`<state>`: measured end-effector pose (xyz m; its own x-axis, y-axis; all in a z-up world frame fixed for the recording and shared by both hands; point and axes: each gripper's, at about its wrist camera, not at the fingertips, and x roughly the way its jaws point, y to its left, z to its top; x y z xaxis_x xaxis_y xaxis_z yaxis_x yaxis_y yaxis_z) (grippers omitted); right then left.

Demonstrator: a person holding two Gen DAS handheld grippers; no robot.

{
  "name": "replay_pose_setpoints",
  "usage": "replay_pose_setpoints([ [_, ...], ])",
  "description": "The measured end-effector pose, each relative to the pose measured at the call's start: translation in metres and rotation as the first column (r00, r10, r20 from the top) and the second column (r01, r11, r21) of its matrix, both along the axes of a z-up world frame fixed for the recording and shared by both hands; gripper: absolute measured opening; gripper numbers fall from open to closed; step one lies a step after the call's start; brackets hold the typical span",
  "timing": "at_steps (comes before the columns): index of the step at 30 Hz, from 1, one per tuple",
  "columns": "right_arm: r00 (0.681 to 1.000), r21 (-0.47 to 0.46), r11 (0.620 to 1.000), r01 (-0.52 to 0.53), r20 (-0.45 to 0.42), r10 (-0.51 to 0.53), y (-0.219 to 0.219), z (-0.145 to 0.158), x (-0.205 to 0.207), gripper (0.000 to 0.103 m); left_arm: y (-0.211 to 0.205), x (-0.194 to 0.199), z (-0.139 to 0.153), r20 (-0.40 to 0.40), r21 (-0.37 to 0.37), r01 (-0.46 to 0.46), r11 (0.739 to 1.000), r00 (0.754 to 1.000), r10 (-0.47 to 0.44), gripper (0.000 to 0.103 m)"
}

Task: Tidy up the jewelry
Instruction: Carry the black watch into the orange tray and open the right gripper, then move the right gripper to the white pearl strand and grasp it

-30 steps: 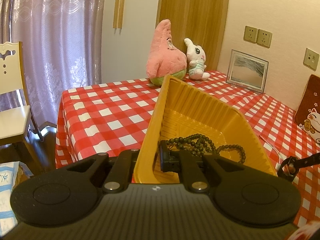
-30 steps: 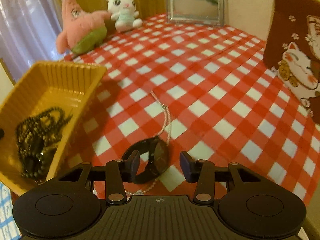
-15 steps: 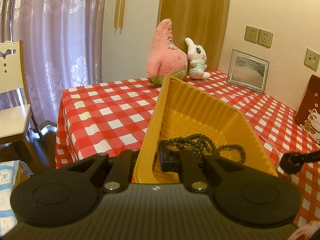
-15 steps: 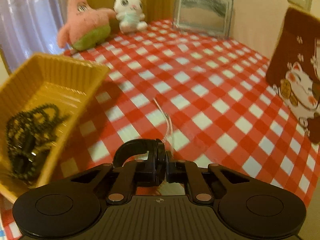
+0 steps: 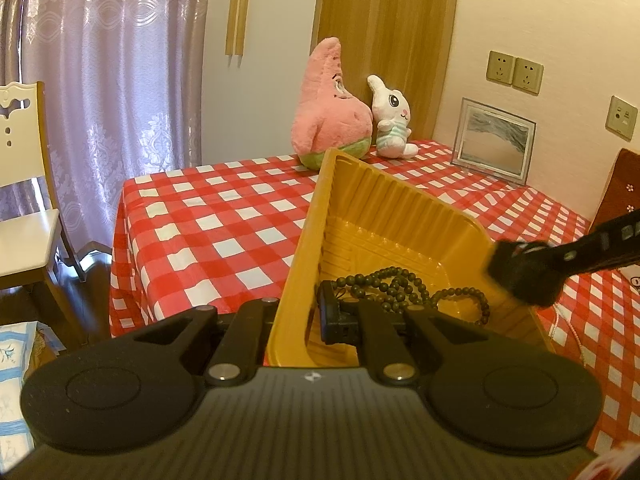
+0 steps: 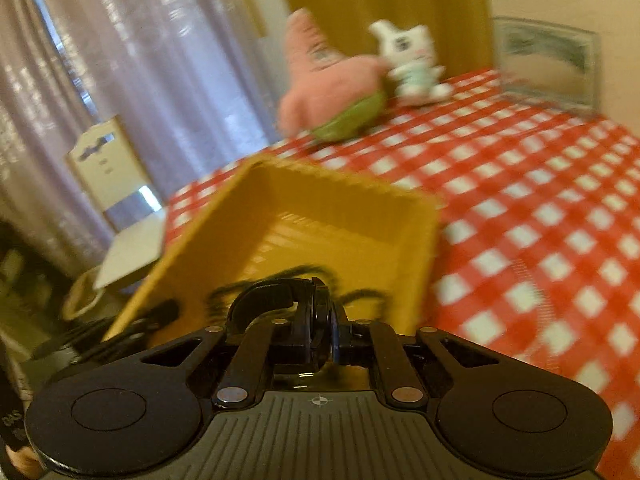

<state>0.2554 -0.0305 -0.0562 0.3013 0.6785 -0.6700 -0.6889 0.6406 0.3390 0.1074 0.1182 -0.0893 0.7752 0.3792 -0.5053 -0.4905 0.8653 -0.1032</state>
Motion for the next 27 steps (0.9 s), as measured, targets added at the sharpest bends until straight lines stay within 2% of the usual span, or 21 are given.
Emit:
replay_pose_setpoints([
  [7,0.989,-0.054,0.988,-0.145,0.025,0.147,0.046,-0.02,-0.024,0.009,-0.001,0.0,0.001,0.005,-0.004,-0.001,1.0,1.0,0.001,0.007],
  [13,0.978,-0.049,0.978,-0.201,0.049,0.204,0.053,-0.029,-0.035,0.01,0.0,-0.001,-0.001,-0.001,-0.018,-0.009,1.0,1.0,0.009,0.007],
  [15,0.98,-0.042,0.981,-0.191,0.051,0.193,0.046,-0.027,-0.036,0.013,-0.001,-0.001,-0.001,-0.002,-0.011,-0.007,1.0,1.0,0.007,0.007],
  [17,0.984,-0.035,0.985,-0.168,0.05,0.169,0.037,-0.024,-0.032,0.032,0.0,0.0,-0.001,-0.003,-0.016,-0.01,1.0,1.0,0.01,0.007],
  [19,0.989,-0.039,0.99,-0.134,0.061,0.136,0.026,-0.021,-0.029,0.038,0.001,0.0,-0.001,-0.002,-0.019,-0.012,1.0,1.0,0.012,0.007],
  [27,0.997,-0.099,0.995,0.034,0.071,-0.027,-0.035,-0.022,-0.013,0.041,0.002,0.001,-0.001,-0.003,-0.018,-0.012,1.0,1.0,0.012,0.007],
])
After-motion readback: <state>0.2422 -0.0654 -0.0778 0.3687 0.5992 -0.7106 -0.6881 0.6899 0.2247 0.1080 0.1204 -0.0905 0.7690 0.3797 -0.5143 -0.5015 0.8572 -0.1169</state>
